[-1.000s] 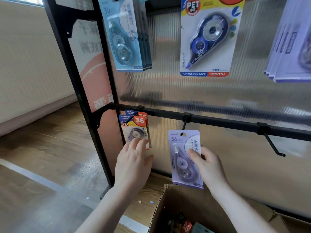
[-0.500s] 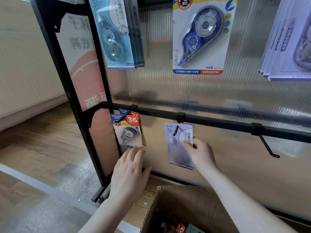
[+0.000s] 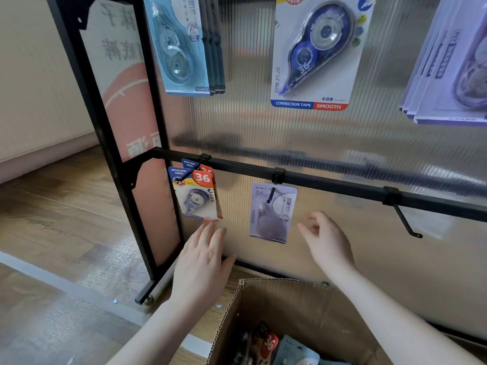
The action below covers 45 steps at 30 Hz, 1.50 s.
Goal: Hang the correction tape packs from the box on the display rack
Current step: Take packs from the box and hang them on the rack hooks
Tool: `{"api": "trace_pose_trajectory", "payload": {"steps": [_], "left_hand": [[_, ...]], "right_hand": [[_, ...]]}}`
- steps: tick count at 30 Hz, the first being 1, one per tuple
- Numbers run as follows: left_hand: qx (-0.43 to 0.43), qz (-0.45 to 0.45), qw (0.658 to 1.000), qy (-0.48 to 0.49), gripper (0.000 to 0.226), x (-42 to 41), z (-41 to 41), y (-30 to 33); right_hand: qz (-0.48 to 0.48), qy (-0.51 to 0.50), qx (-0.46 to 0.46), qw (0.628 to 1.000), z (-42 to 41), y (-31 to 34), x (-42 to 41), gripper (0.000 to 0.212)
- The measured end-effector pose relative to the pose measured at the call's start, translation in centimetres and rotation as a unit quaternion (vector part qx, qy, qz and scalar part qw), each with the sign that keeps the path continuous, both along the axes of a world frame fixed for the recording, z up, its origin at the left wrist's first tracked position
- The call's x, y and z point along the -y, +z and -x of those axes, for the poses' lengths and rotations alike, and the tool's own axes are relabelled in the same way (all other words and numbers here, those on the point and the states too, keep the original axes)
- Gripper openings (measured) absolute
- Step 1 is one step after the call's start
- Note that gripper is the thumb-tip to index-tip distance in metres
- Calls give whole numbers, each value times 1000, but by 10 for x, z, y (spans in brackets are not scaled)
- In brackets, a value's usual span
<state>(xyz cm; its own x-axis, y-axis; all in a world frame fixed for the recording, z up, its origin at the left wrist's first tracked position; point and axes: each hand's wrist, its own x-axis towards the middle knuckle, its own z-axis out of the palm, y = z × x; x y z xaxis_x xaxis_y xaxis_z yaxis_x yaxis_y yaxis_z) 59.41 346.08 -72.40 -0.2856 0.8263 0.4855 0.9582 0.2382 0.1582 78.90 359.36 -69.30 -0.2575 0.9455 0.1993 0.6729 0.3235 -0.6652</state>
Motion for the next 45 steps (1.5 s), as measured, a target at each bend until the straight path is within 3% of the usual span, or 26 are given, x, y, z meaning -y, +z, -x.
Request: {"api": "trace_pose_trajectory", "payload": {"steps": [6,12,15,22,30,34,40,45], "left_hand": [[-16,22,999,-29,54,2,-20,-4],[-77,51,992,-84,54,9,-53,-10],[-89,73,984,-134,52,12,-75,-17],[-115,223,944,-215,60,24,-105,-60],[-104,410,852,-309,68,48,-136,-116],[-93,472,816,-321,76,53,-141,-129],[-130,554,763,-308,115,67,-145,-151],[-195,570,751,-272,116,72,-149,-160]], "right_hand": [[-48,34,169,984,-60,-14,30,50],[-18,49,275,960,-106,-38,60,56],[-7,57,290,955,-120,-49,72,56],[-13,68,321,945,-145,-65,78,55],[-9,66,330,942,-162,-72,74,55],[-4,73,328,942,-165,-74,75,53],[-7,80,326,942,-167,-77,74,52],[-7,88,325,942,-170,-78,74,52]]}}
